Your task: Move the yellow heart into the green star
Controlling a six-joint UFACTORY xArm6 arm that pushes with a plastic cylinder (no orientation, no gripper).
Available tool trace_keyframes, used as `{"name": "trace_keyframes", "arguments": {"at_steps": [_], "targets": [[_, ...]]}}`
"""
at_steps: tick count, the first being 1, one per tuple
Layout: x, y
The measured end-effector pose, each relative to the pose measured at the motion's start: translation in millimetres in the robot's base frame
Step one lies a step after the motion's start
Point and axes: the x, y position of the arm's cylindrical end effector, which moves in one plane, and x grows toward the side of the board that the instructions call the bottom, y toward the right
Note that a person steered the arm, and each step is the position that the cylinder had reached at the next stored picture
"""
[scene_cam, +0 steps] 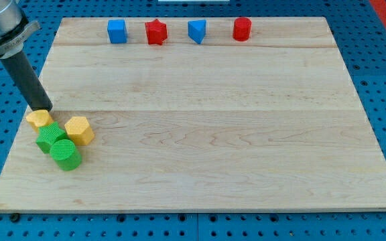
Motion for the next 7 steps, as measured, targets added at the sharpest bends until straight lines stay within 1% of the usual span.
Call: {"name": "trace_keyframes", "arguments": {"at_steps": [2, 3, 7], "targets": [[2, 3], [16, 3], [15, -3]]}}
